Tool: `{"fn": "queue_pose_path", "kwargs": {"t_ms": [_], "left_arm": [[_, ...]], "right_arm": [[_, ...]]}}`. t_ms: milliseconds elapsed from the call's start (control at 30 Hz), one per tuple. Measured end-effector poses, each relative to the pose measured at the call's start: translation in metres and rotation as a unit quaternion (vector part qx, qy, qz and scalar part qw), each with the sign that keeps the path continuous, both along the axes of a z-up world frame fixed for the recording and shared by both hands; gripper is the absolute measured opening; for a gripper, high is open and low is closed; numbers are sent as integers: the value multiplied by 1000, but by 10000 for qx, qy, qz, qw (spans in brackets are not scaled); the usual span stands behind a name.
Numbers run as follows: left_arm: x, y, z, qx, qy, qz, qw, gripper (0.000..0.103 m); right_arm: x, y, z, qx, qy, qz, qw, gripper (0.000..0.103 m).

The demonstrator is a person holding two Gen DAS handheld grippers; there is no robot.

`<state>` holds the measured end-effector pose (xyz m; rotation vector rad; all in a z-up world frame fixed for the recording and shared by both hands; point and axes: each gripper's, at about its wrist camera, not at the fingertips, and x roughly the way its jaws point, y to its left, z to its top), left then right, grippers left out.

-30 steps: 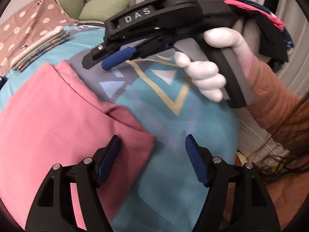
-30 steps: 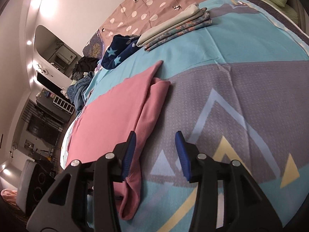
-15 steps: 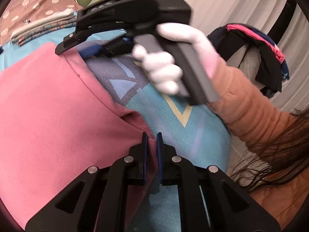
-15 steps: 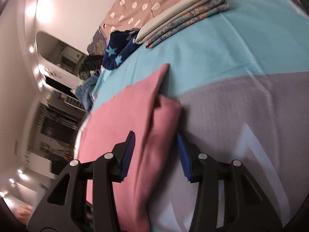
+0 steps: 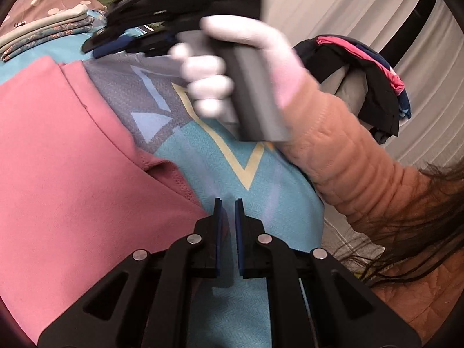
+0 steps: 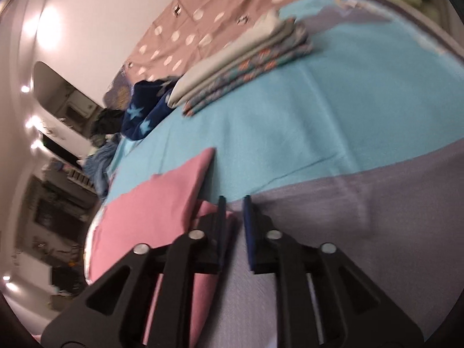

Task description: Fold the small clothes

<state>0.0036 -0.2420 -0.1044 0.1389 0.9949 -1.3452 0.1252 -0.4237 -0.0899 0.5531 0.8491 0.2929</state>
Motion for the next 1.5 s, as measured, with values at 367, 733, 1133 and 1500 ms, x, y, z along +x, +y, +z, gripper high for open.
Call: {"fn": "queue_pose_path", "kwargs": {"t_ms": [367, 733, 1133, 1500], "left_arm": [[0, 99, 37, -180, -518, 1228, 9909, 38], [-5, 325, 47, -307, -861, 4413, 8927, 55], [-27, 443, 15, -885, -191, 5526, 8285, 55], [26, 444, -3, -1366, 490, 4685, 8715, 55]], "right_arm": [[-103, 56, -4, -19, -27, 1172, 9931, 19], [-140, 108, 35, -1387, -539, 686, 9865, 26], [-190, 362, 29, -2849, -1846, 3445, 8752, 43], [-199, 440, -8, -3393, -1612, 4023, 8349, 47]]}}
